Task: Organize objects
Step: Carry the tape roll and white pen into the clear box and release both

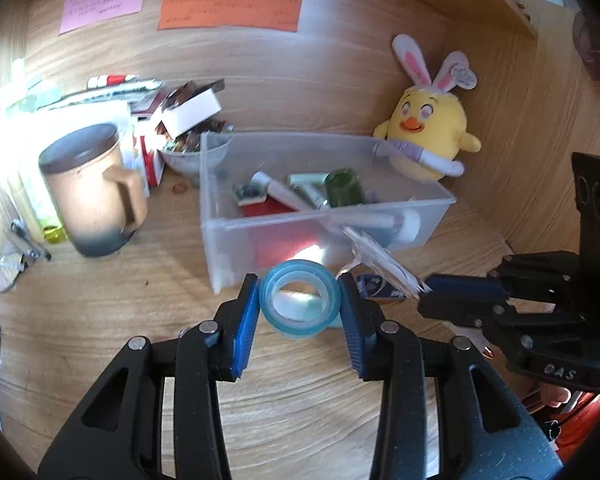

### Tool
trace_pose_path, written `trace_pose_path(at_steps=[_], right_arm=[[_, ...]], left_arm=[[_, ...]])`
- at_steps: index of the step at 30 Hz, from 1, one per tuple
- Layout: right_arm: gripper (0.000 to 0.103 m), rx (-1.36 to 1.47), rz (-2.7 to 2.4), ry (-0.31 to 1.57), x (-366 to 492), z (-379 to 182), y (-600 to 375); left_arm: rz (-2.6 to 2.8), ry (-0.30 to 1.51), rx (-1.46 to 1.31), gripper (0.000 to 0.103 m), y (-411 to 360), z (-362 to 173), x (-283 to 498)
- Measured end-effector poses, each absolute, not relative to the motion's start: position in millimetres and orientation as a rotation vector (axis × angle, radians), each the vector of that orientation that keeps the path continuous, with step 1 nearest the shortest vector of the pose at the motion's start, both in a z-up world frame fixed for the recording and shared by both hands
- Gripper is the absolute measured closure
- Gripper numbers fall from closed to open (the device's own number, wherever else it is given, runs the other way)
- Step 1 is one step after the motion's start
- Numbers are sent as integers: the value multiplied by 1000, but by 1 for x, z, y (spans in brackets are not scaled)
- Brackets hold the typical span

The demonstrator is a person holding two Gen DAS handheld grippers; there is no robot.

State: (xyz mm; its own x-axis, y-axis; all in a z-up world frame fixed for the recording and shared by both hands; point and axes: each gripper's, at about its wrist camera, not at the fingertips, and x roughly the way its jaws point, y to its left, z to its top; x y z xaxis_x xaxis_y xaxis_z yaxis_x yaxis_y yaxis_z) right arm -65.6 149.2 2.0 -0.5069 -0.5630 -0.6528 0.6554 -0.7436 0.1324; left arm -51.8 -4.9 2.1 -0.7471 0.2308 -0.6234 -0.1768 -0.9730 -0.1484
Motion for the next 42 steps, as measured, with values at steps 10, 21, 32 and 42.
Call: trace_pose_path(at_steps=[10,21,32,42], right_arm=[[93,831,-2347,80,-91,27,170],[93,803,-2465,49,-126,45,184],[93,841,-2533,80,-170,46,182],[93,910,-2540,129,-195,27,175]], left_arm=[[2775,-107,-911,64,5,25,-69],[2796,-93,-884,64,6,41,-101],[2790,-65,-933,64,11,43,-139],[2747,-89,-1059,64,11,22,-177]])
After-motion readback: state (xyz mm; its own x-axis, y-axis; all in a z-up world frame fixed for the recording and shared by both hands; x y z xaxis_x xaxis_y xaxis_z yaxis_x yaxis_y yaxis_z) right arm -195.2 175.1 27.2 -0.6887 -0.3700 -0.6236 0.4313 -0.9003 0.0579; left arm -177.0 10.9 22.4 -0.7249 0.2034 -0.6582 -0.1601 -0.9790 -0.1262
